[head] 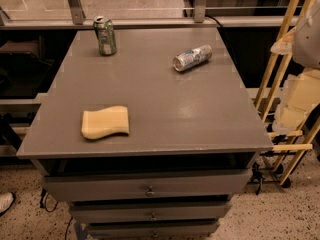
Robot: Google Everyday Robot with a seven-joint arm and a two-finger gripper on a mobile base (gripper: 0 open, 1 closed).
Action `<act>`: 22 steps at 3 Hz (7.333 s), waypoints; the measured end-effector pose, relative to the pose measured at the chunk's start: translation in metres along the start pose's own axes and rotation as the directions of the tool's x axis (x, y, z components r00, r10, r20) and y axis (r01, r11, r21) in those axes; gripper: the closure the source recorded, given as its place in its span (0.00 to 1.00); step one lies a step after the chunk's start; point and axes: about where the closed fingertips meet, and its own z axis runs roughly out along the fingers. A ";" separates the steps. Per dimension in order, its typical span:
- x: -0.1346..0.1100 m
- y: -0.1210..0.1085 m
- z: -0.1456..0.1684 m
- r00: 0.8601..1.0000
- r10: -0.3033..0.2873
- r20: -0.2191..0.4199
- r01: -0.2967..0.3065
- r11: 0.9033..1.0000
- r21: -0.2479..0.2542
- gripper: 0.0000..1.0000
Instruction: Move redbull can near sponge
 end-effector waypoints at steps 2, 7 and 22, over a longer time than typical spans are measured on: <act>-0.004 -0.008 0.000 1.000 -0.019 -0.001 0.019 0.999 0.027 0.00; -0.107 -0.130 0.028 0.978 -0.169 0.118 0.134 0.957 0.258 0.00; -0.168 -0.197 0.173 0.960 -0.245 0.133 0.233 0.967 0.104 1.00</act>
Offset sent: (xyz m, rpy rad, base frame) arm 0.0207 0.0030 0.0018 -0.0298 -0.0433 0.0292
